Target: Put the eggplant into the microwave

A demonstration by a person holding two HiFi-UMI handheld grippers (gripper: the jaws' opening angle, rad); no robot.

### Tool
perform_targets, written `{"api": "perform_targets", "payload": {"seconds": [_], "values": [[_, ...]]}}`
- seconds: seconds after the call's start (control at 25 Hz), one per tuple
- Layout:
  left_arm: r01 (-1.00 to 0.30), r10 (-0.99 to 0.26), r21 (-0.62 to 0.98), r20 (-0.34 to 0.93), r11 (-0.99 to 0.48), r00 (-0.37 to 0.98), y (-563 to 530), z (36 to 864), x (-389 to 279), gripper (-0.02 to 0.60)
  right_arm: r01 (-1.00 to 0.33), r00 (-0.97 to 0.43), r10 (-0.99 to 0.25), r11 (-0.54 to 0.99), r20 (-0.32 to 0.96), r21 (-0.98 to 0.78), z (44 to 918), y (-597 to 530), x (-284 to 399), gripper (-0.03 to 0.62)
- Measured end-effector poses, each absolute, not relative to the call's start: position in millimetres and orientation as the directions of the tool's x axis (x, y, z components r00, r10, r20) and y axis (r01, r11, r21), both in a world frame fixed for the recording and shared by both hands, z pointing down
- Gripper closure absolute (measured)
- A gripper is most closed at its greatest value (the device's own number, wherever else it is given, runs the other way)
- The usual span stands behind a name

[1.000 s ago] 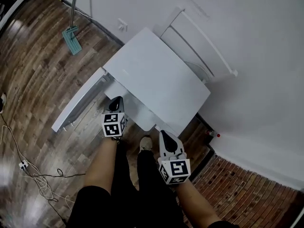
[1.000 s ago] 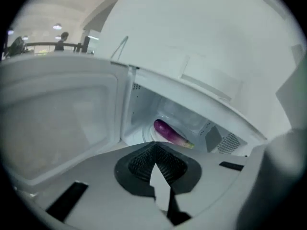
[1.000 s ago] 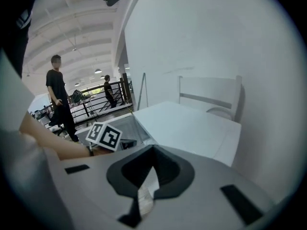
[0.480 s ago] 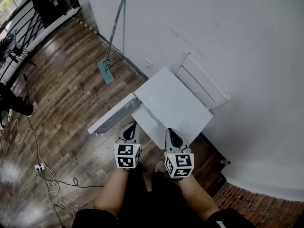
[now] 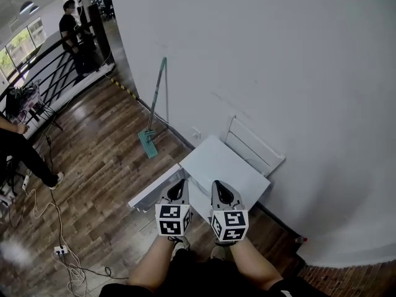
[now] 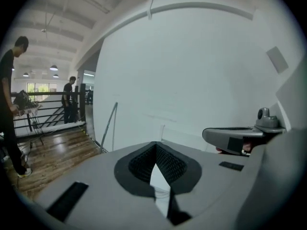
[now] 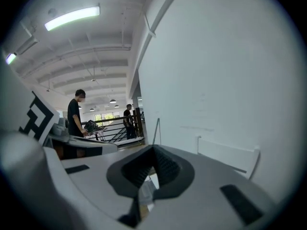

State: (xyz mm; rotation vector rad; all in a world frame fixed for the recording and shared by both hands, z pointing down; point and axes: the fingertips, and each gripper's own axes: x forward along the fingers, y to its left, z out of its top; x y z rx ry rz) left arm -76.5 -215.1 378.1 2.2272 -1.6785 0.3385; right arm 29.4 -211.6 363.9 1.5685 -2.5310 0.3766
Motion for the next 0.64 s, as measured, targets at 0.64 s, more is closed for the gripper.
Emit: {"api": "perform_targets", "payload": {"seconds": [0.64], "values": [[-0.929, -0.884, 0.226, 0.308, -0.292, 0.352, -242.7, 329.4, -54.6, 0.583, -0.880, -0.475, -0.869, 0.465, 0.142, -0.098, 311.0, -243.8, 32.7, 0.582]]}}
